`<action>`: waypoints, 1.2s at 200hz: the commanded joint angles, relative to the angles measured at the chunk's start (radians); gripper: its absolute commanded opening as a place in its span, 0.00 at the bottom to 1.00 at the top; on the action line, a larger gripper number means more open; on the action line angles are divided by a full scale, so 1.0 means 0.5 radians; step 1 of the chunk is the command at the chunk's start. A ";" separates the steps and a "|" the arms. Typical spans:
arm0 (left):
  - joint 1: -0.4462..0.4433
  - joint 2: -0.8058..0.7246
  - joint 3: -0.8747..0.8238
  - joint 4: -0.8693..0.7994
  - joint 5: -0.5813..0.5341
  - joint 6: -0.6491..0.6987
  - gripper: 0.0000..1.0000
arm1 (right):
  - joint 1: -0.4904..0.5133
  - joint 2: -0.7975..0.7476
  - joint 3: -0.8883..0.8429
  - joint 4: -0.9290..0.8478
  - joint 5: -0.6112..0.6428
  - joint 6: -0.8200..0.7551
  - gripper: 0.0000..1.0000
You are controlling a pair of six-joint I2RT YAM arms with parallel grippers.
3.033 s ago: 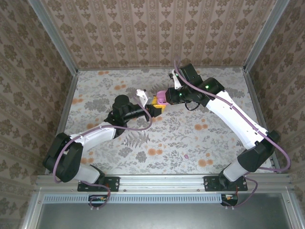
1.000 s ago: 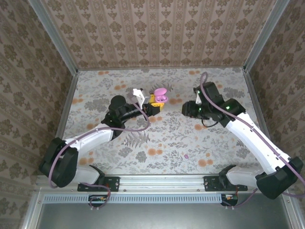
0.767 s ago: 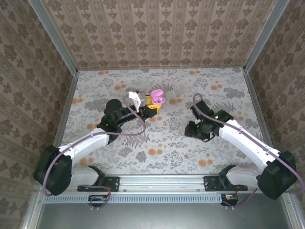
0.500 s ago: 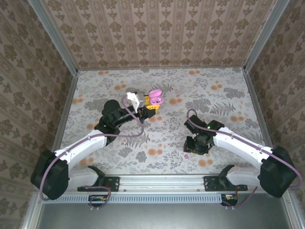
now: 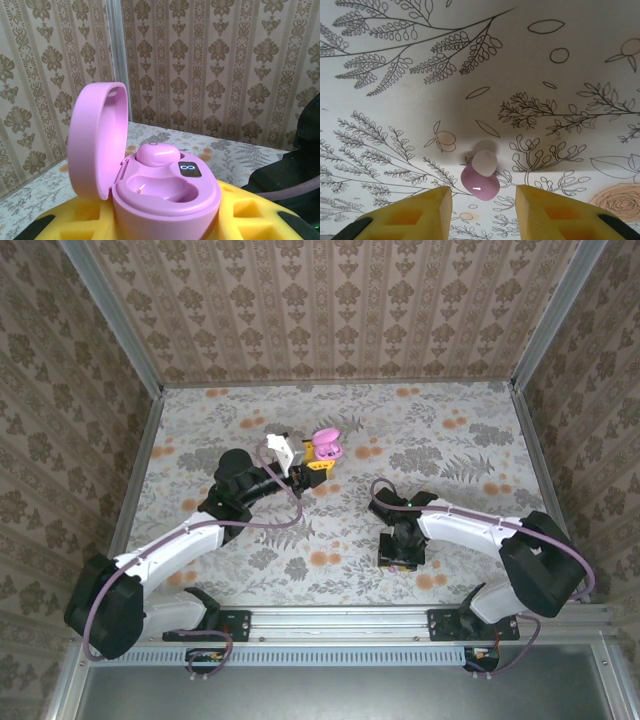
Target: Insert wireless bluetooth earbuds into charging case
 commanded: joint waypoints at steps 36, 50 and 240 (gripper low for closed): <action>-0.009 -0.008 0.054 -0.020 -0.004 0.054 0.23 | 0.024 0.124 0.033 0.065 -0.057 -0.043 0.36; -0.007 -0.001 0.059 -0.020 -0.005 0.059 0.23 | 0.026 0.147 0.043 0.066 -0.061 -0.047 0.34; 0.049 -0.148 0.002 -0.131 -0.124 0.134 0.23 | -0.266 0.705 0.792 -0.022 0.144 -0.778 0.26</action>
